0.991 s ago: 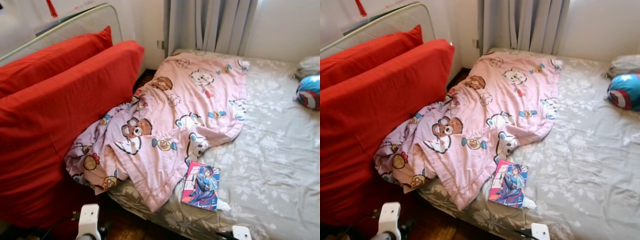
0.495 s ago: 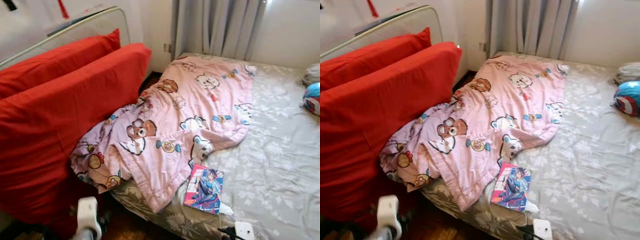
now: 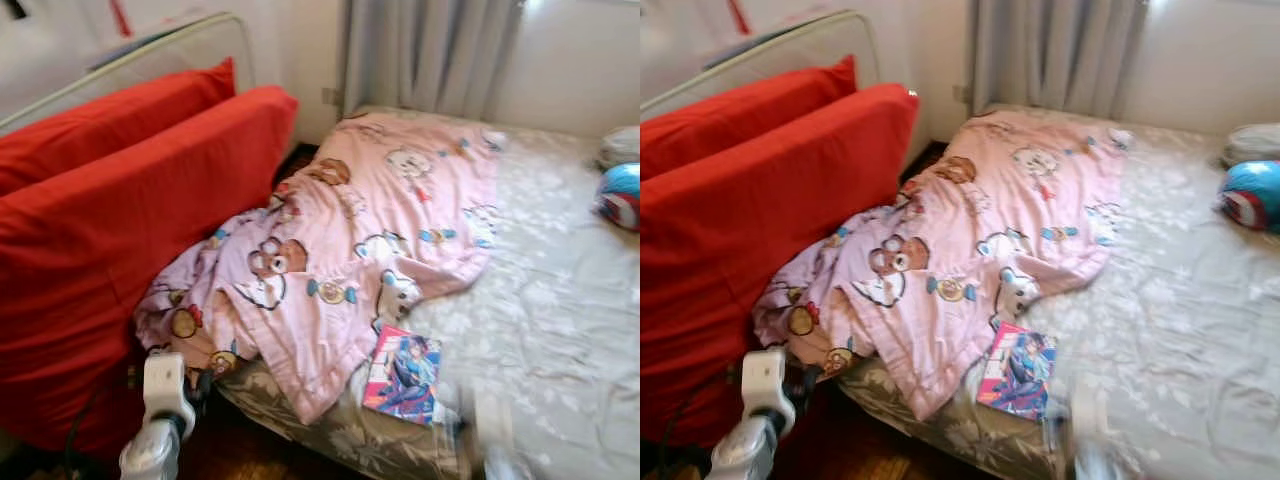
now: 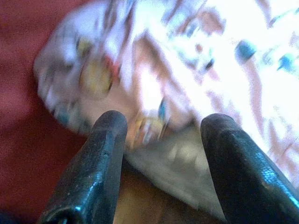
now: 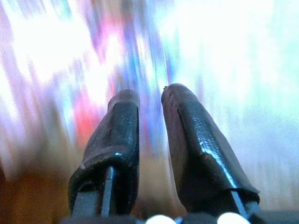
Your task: Clean up the room
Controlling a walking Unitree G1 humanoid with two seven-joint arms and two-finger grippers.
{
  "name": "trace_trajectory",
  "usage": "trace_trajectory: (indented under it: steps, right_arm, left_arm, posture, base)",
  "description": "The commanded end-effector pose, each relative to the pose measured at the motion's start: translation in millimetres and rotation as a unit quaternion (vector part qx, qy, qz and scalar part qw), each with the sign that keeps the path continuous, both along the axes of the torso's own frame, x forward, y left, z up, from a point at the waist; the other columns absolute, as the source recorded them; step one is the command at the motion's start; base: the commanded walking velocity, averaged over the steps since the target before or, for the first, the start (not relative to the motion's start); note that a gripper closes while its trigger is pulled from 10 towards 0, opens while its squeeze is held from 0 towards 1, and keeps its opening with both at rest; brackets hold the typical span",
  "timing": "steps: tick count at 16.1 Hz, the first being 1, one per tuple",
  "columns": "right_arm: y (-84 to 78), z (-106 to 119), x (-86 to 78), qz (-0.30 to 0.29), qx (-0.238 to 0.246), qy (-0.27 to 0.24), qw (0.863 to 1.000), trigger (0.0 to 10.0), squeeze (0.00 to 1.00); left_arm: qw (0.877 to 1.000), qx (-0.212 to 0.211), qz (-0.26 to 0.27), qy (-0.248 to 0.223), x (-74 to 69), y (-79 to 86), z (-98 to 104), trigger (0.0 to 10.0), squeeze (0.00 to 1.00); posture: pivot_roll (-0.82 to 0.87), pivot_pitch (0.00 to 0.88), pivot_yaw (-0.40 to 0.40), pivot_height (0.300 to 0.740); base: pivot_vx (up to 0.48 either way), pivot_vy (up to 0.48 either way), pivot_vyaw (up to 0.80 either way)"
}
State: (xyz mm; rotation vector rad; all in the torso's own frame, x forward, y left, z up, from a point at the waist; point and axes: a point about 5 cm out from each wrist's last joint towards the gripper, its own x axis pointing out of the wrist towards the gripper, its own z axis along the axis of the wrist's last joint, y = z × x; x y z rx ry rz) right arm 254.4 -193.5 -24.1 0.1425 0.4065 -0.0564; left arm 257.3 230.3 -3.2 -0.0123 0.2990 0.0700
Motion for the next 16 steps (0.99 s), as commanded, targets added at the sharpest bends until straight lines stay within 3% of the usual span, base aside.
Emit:
trace_trajectory:
  steps: [1, 7, 12, 16]
  right_arm:
    - [-1.9, 13.3, 10.7, 0.002, -0.006, -0.043, 0.999, 10.0, 0.0]
    - [4.9, 34.3, 22.7, 0.004, -0.014, -0.123, 0.992, 10.0, 0.0]
    - [-2.3, 40.7, 15.0, -0.02, -0.032, -0.159, 0.987, 10.0, 0.0]
    - [-10.7, 48.0, -2.2, -0.042, -0.053, -0.188, 0.98, 10.0, 0.0]
  left_arm:
    - [1.0, 0.004, -0.001, -0.01, -3.1, 2.9, 1.1, 10.0, 0.0]
    - [0.997, 0.019, 0.018, -0.072, 1.1, 15.9, 20.6, 10.0, 0.0]
    - [0.995, 0.027, 0.008, -0.094, -6.8, 13.9, 25.8, 10.0, 0.0]
    - [0.994, 0.026, 0.011, -0.107, -10.6, 12.9, 30.7, 10.0, 0.0]
  posture:
    - [0.01, 0.0, 0.013, 0.74]
    - [0.02, 0.0, 0.019, 0.74]
    - [0.04, 0.02, 0.004, 0.74]
    - [-0.01, 0.055, -0.007, 0.74]
  base:
    - [0.0, 0.0, 0.0]
    - [0.0, 0.0, 0.0]
    - [0.0, 0.0, 0.0]
    - [0.0, 0.0, 0.0]
